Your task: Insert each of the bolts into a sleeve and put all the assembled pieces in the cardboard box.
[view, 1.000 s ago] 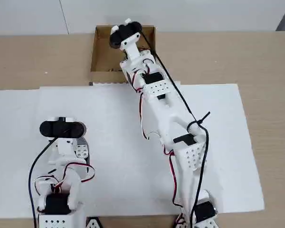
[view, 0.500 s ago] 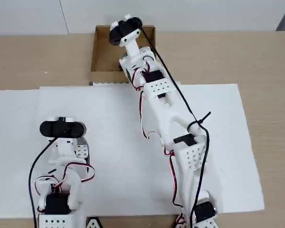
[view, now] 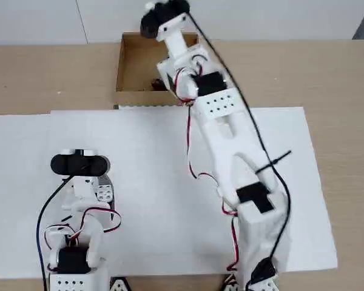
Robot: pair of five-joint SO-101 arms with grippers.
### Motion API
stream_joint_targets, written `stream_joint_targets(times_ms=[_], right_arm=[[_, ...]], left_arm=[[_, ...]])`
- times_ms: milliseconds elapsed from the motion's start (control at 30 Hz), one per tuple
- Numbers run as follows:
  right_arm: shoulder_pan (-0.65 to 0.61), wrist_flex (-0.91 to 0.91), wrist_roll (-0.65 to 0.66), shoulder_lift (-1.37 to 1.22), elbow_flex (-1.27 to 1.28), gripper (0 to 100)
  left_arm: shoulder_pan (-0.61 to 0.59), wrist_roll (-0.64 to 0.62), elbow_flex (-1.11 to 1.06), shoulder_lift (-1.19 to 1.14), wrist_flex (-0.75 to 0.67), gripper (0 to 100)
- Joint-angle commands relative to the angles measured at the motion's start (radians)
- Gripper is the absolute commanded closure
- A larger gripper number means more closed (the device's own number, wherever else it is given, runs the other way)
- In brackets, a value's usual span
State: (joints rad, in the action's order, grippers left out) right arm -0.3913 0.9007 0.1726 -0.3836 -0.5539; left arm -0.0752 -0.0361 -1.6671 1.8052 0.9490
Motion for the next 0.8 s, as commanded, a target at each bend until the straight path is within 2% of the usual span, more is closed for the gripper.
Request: stream_joint_targets(times_ms=[0,200,433,767], right_arm=[[0.036,0.119,0.006,0.160,-0.051,99.6],[0.105,0.358,0.002,0.334,-0.051,99.6],[0.183,0.573,-0.110,0.479,-0.051,99.6],[0.239,0.774,-0.143,0.697,-0.044,99.6]], left_arm=[[-0.006,0.002,0.002,0.012,-0.006,99],[-0.006,0.002,0.002,0.012,-0.006,99],[-0.006,0.002,0.002,0.012,-0.006,99],[-0.006,0.002,0.002,0.012,-0.006,99]])
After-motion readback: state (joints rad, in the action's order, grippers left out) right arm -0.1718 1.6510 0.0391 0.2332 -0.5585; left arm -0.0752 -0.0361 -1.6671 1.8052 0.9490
